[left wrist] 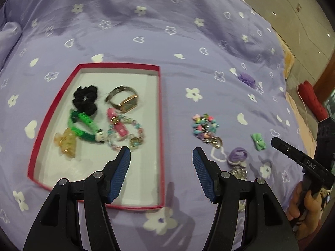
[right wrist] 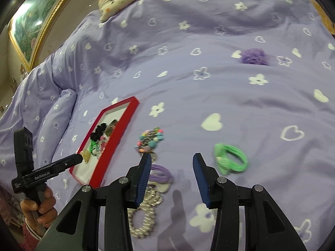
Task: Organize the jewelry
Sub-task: 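Move both open tools back toward the remaining jewelry, then grasp the pastel beaded charm keychain with the left tool while the right tool grasps the mint-green hair tie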
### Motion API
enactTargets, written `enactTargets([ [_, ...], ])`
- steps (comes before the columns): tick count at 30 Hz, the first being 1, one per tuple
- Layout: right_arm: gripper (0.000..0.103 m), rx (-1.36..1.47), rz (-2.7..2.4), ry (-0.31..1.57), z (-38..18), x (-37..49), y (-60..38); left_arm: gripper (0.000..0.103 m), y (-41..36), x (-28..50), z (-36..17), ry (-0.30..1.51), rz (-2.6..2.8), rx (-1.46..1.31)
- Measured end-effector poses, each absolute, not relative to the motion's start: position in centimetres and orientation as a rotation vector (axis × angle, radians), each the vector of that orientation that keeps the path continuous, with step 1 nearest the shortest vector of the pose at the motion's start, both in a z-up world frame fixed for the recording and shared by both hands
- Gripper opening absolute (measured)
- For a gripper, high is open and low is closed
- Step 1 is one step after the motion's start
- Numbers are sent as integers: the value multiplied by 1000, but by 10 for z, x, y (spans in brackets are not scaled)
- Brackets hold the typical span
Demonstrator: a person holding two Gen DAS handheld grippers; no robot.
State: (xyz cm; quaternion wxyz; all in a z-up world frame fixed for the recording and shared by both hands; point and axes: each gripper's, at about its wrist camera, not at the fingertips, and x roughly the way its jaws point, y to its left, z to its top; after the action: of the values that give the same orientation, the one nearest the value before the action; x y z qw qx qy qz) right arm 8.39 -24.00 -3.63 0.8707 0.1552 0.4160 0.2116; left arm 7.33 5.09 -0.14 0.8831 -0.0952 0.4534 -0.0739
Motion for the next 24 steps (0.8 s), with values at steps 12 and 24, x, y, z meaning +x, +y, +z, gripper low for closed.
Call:
enactTargets([
  [12, 44, 318, 373, 880, -48, 82, -273, 61, -9, 98, -2, 954, -270, -78],
  [24, 48, 157, 376, 942, -66, 105, -270, 58, -63, 138, -18, 997, -360, 64],
])
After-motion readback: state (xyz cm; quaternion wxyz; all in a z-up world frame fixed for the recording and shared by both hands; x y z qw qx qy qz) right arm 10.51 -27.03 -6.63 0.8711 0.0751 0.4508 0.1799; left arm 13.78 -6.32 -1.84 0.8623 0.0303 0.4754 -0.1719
